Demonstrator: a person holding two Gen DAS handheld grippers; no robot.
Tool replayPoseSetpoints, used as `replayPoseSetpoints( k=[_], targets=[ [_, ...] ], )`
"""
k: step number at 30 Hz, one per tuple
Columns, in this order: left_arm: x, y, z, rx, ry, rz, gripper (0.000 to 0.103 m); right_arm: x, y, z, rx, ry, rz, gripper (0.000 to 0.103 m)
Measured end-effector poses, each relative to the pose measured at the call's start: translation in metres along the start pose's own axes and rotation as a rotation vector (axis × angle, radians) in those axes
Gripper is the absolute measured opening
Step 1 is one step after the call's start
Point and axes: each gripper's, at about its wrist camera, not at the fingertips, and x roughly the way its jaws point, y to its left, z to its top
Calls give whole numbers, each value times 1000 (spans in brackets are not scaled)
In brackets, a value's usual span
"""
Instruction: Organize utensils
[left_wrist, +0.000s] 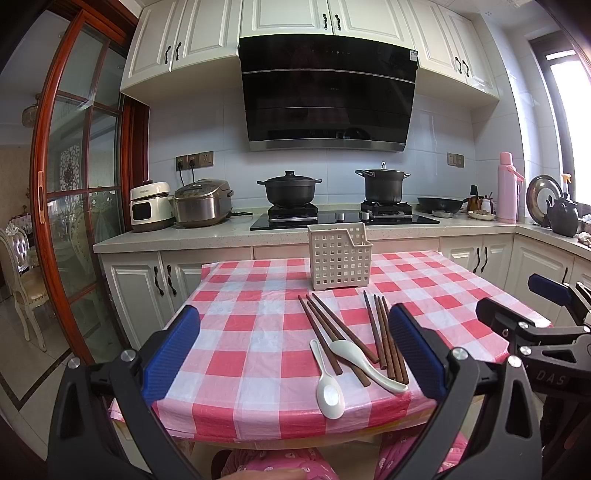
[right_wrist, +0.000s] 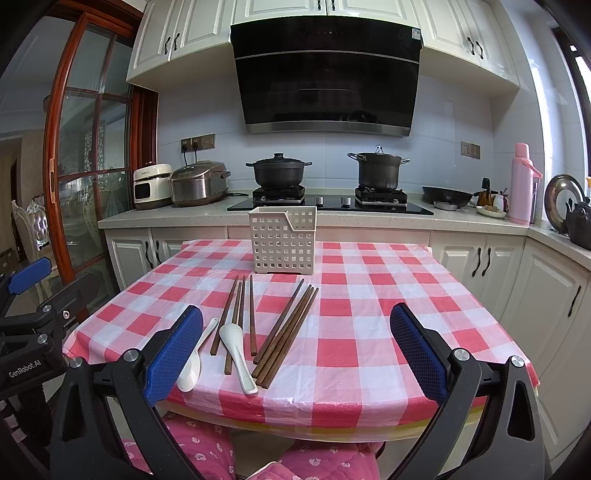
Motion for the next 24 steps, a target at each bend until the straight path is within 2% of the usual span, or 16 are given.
replayPoseSetpoints(
  k=[24],
  targets=[
    [-2, -2, 0, 3, -1, -3, 98, -1, 3, -4, 1, 5, 5, 95]
  ],
)
